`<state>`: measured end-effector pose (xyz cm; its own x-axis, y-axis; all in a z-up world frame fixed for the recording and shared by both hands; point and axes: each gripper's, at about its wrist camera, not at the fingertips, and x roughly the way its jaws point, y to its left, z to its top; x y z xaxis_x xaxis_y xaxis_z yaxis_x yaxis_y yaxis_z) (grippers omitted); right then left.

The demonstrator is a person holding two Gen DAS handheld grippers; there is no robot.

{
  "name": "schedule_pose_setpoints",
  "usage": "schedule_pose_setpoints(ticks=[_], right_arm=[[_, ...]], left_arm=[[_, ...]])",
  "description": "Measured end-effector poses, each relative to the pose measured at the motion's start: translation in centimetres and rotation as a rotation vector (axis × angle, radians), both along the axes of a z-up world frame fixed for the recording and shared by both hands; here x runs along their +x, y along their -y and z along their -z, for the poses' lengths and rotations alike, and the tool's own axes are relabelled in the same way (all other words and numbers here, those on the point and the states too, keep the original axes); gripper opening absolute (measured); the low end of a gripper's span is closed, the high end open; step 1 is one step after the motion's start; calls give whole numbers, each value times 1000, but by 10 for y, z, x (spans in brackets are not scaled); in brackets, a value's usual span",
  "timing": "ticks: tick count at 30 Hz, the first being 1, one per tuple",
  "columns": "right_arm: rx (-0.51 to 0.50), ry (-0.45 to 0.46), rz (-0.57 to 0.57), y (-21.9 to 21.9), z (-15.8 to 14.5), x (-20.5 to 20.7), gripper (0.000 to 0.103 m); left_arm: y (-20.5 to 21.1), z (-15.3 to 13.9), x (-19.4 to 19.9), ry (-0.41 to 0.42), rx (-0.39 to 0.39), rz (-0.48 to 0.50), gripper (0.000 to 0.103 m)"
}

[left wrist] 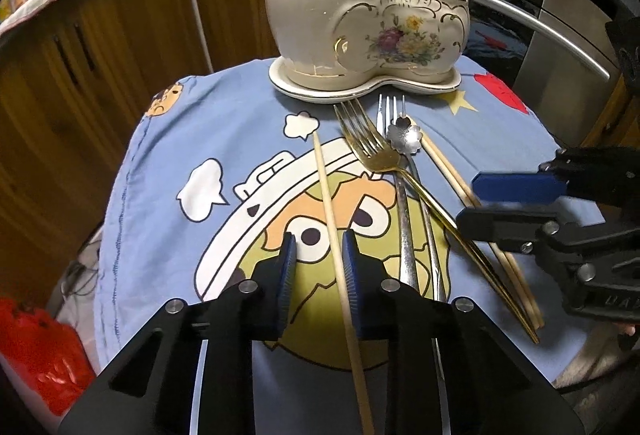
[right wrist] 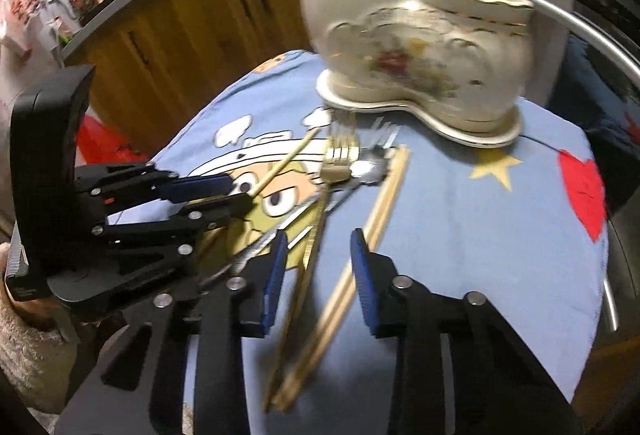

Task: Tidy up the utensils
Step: 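Grasp a wooden chopstick with the left tool while the right tool grasps the gold fork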

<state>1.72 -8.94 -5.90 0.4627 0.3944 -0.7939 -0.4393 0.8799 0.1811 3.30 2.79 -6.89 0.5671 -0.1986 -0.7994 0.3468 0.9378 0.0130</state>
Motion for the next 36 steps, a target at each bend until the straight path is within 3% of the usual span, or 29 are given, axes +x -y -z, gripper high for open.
schedule_pose_setpoints(ticks=[9, 15, 26, 29, 36], right_arm=[[-66, -23, -16, -14, 10, 11, 20], [-3, -71, -15, -5, 12, 20, 10], [-28, -58, -13, -6, 10, 19, 9], [-1, -67, -2, -2, 11, 18, 8], [69, -28, 8, 15, -1, 5, 7]], left_arm=[[2, 0, 5, -1, -1, 12, 25], [5, 0, 13, -1, 3, 12, 20], [8, -1, 18, -22, 26, -2, 16], [8, -1, 19, -20, 32, -1, 5], [1, -5, 9, -11, -20, -6, 5]])
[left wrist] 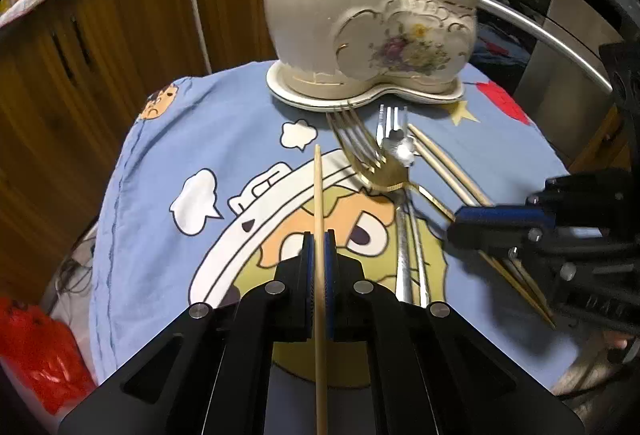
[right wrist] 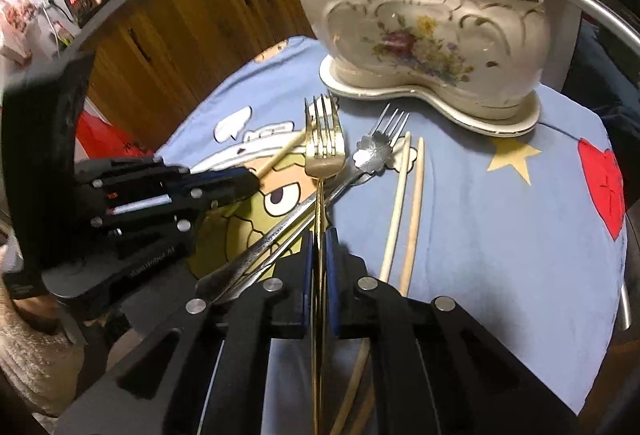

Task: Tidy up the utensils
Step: 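Grasp a wooden chopstick with the left tool while the right tool grasps the gold fork, then lift the chopstick toward the holder with the left tool while the right tool lifts the gold fork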

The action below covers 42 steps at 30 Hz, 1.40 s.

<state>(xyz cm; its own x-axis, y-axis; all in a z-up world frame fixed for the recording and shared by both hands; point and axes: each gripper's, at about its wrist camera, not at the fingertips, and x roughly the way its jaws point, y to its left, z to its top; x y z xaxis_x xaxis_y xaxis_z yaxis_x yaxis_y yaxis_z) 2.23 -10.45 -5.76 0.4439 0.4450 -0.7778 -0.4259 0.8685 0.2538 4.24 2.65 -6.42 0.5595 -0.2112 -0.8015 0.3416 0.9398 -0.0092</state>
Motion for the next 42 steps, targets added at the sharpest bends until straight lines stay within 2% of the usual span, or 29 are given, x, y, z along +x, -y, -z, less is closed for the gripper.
schedule_pose_setpoints(ticks=[7, 13, 23, 32, 36, 42], right_arm=[[66, 114, 3, 14, -26, -18, 6], [112, 227, 36, 31, -50, -30, 6], [170, 381, 113, 50, -85, -20, 6], [206, 496, 208, 75, -117, 21, 6], [259, 540, 242, 85, -132, 45, 7], [295, 586, 307, 91, -141, 81, 7]], left_arm=[[-7, -23, -19, 69, -43, -5, 5], [-9, -56, -35, 171, -110, 14, 5], [-1, -109, -42, 323, -196, 46, 5], [9, -154, 11, 470, -296, 1, 5], [16, -174, 43, 533, -341, -27, 5], [29, -182, 86, 605, -353, -106, 5]])
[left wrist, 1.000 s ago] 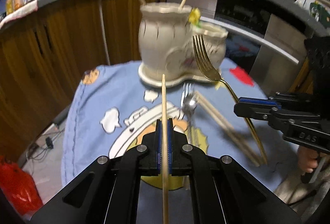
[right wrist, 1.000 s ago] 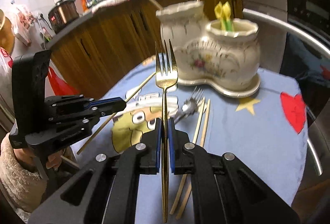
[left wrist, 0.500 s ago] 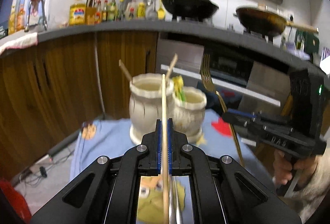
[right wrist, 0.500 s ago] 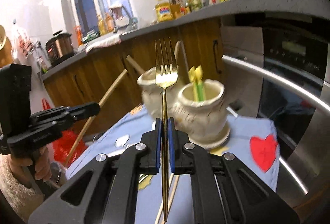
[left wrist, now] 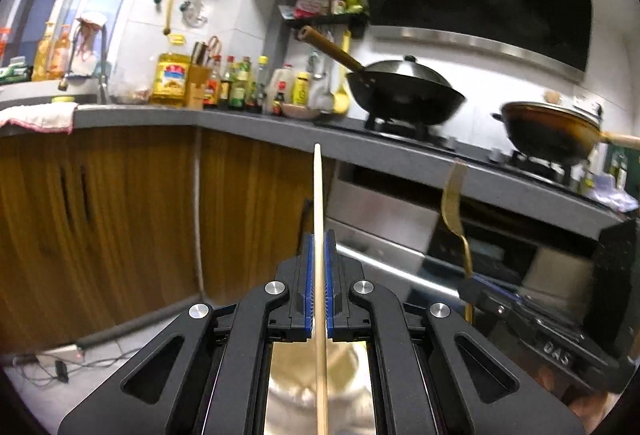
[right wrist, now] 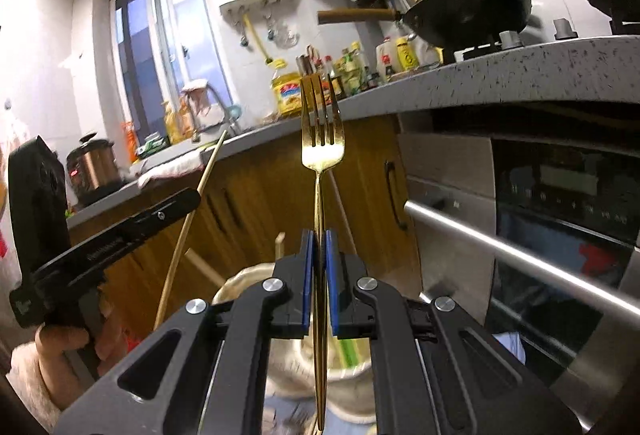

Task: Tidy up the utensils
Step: 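Lift the chopstick toward the holder with the left tool while the right tool lifts the gold fork, then drop the chopstick into the tall cup with left tool while right drops gold fork in short cup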

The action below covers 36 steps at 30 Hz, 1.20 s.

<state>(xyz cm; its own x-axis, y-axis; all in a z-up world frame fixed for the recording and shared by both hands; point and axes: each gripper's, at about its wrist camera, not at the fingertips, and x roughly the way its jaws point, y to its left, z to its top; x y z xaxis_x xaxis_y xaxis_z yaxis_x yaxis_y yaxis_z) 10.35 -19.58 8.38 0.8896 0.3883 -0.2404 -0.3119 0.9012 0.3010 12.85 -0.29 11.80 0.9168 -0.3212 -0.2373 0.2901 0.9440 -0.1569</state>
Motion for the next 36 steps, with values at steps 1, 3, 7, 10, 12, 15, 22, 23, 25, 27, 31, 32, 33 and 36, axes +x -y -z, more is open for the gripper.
schedule_pose_setpoints(ticks=[1, 3, 7, 10, 12, 15, 22, 23, 25, 27, 31, 32, 33, 36], right_arm=[[10, -6, 7, 0, 1, 6, 7], [17, -17, 24, -1, 6, 18, 7], [9, -1, 60, -3, 13, 29, 7], [12, 1, 83, -2, 17, 35, 7], [25, 1, 95, 1, 18, 39, 7], [21, 6, 112, 1, 19, 43, 7], [-27, -5, 117, -6, 31, 41, 7], [-37, -4, 115, -6, 34, 38, 7], [-46, -2, 111, -6, 37, 32, 7], [-54, -5, 102, -5, 41, 26, 7], [-49, -32, 86, 0, 50, 15, 7], [-45, -42, 82, 1, 54, 13, 7], [-45, -48, 80, 1, 56, 11, 7], [-57, -64, 68, 0, 61, 5, 7]], left_arm=[[3, 2, 7, 6, -3, -10, 5], [8, 5, 17, 18, -4, -24, 5], [18, 14, 28, 46, 14, -55, 5], [25, 21, 31, 73, 43, -79, 5], [25, 23, 34, 79, 44, -81, 5], [25, 25, 36, 75, 37, -84, 5], [23, 31, 31, 72, 51, -71, 5], [22, 32, 27, 72, 52, -60, 5], [20, 32, 19, 80, 63, -46, 5], [20, 33, 8, 94, 90, -35, 5], [18, 37, -10, 84, 126, 3, 5], [18, 39, -14, 72, 136, 14, 5], [18, 42, -15, 59, 145, 22, 5], [16, 50, -20, 14, 164, 31, 5]])
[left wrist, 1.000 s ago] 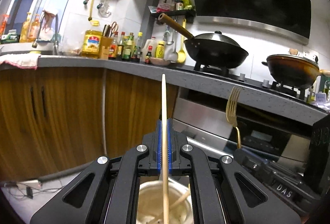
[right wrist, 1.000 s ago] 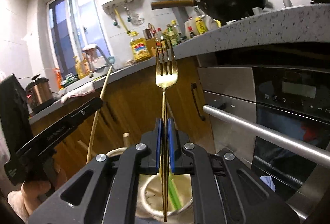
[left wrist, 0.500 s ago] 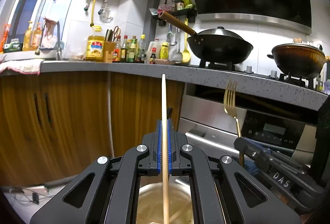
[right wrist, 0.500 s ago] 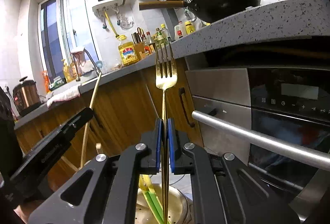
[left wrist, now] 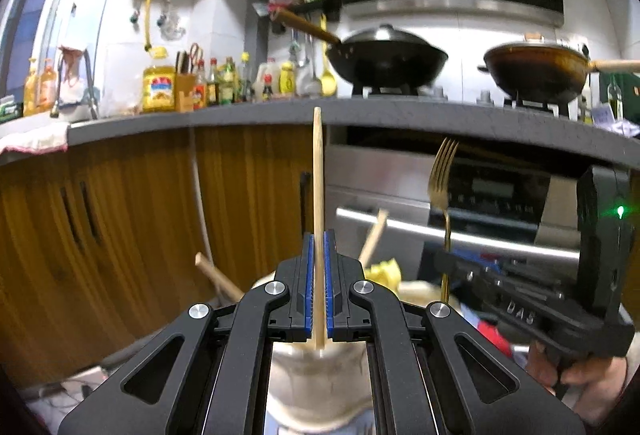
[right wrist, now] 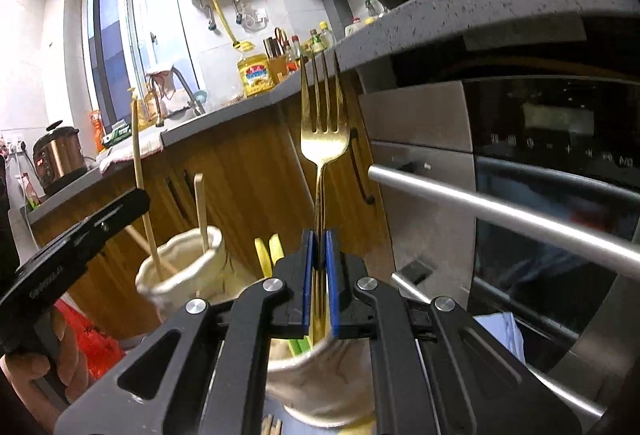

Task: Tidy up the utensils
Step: 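Drop the chopstick into the tall cup with left tool while right drops gold fork in short cup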

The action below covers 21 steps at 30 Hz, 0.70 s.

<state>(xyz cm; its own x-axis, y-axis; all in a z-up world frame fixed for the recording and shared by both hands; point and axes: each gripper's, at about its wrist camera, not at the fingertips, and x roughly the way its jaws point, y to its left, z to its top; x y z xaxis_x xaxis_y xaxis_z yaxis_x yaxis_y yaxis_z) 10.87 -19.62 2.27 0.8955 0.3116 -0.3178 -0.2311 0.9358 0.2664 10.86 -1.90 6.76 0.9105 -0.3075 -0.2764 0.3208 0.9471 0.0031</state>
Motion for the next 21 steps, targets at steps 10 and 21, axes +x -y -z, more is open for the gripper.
schedule_pose_setpoints(ticks=[10, 21], right_arm=[[-31, -61, -19, -5, 5, -3, 7], [-34, -86, -12, -3, 3, 2, 7]], left_arm=[[-6, 18, 8, -117, 1, -9, 5], [-2, 23, 12, -146, 21, -11, 5]])
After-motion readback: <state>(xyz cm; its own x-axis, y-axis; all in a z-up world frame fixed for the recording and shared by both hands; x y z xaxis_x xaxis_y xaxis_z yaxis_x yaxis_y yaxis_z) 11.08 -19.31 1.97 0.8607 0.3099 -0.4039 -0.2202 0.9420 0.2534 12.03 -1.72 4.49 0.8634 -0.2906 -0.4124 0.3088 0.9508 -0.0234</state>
